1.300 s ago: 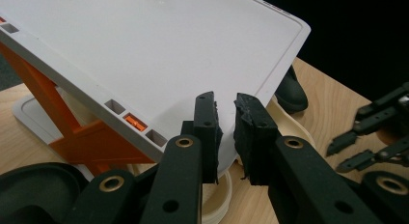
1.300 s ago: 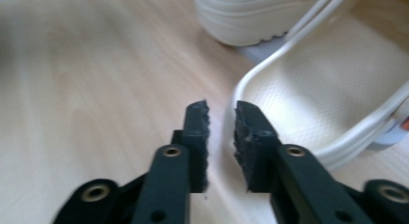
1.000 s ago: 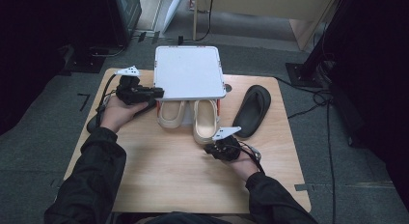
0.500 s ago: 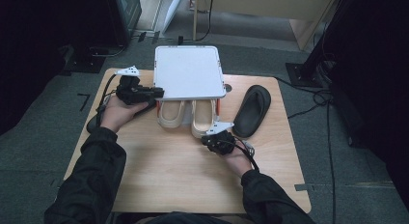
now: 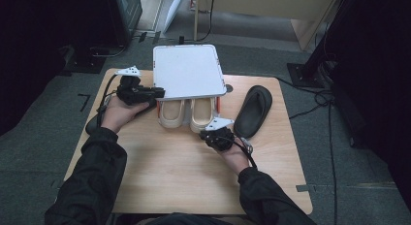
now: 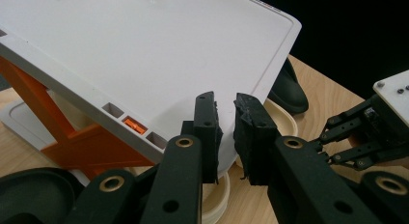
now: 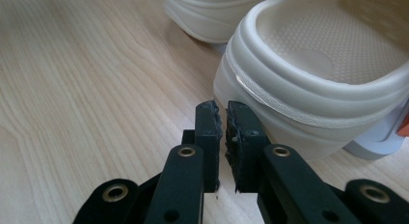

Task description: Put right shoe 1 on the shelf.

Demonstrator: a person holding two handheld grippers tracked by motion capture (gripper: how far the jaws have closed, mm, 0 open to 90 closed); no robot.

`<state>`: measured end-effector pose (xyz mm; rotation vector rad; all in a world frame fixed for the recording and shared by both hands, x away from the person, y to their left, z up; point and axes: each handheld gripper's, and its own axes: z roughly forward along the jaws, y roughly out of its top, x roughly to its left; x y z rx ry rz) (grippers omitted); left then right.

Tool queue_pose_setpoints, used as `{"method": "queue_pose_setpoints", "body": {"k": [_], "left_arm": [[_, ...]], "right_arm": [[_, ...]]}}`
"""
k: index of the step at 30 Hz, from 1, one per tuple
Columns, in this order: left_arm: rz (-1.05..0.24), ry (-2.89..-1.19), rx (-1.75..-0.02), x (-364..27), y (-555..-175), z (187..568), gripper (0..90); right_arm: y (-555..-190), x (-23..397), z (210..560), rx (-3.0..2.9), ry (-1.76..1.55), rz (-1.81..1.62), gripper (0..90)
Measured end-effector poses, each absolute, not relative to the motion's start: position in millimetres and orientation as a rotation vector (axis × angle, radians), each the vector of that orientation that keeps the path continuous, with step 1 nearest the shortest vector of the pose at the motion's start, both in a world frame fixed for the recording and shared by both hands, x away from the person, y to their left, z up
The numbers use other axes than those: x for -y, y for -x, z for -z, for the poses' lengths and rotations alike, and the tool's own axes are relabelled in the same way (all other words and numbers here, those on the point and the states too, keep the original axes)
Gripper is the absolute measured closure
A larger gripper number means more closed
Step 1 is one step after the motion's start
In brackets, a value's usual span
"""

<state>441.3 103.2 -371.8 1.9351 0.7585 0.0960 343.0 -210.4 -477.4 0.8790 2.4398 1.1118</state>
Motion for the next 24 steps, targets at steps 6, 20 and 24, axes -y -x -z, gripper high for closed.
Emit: {"method": "queue_pose_setpoints", "body": {"k": [6,20,24], "left_arm": [[-0.086,-1.931,-0.764,-104,-442,372,81.0],[-0.075,-1.897,-0.804,-106,-444,369,68.9],[-0.096,-1.842,-0.844,-113,-444,362,67.2]], "right_arm": [[-347,207,481,-2.446,-0.896,-1.109,80.1],[-348,209,482,-2.455,-0.931,-1.145,70.2],[-344,221,468,-2.392,-0.945,-1.192,68.4]]}}
